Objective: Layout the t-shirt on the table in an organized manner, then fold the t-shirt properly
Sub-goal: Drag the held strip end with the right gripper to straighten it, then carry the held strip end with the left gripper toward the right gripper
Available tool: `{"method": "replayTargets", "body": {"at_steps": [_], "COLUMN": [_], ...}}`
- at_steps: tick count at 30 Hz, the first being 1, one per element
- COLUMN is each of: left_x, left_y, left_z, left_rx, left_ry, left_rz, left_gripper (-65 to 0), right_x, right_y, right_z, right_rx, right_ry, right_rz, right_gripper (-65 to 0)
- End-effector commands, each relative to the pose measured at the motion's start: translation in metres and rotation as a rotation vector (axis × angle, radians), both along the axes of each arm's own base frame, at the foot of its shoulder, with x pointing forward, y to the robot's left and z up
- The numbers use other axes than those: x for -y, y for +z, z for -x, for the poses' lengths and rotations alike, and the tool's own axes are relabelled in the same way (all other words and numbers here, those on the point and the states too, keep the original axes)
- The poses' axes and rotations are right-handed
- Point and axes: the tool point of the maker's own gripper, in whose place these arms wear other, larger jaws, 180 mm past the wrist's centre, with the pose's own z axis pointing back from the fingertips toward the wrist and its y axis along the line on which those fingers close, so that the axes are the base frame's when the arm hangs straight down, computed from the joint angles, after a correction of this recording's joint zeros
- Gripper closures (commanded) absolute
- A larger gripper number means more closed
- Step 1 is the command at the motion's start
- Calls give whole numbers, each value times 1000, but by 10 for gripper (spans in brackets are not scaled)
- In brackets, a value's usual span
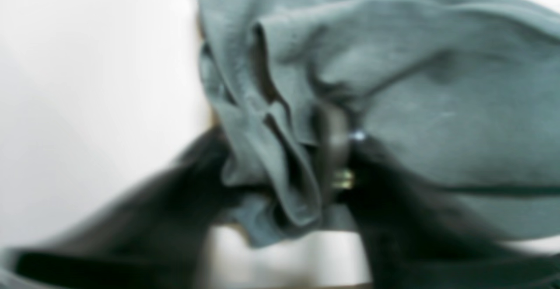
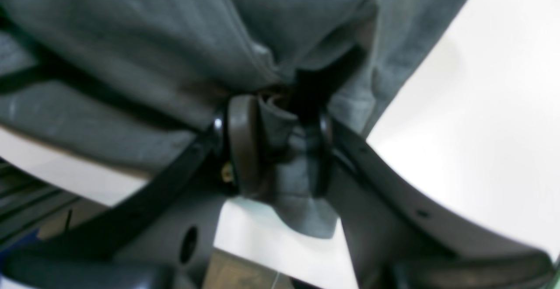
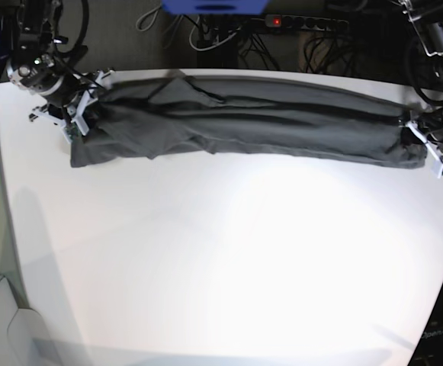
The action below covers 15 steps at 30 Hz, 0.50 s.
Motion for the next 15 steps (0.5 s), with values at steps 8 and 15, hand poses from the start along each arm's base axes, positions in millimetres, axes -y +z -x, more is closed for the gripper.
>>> {"method": "replayTargets", "body": {"at_steps": [8, 15], "left_x": [-5, 8], "left_y": [-15, 24], "left_z": [22, -12], "left_rx": [-128, -14], "left_ry": [-4, -71], "left_rz": [-45, -117], "left_gripper": [-2, -4], "right_x": [13, 14], "right_y": [-8, -5], "right_z": [-2, -6], "right_rx": [-30, -19], "right_ry": [-6, -5], "right_rz": [26, 29], "right_gripper": [-198, -198]}}
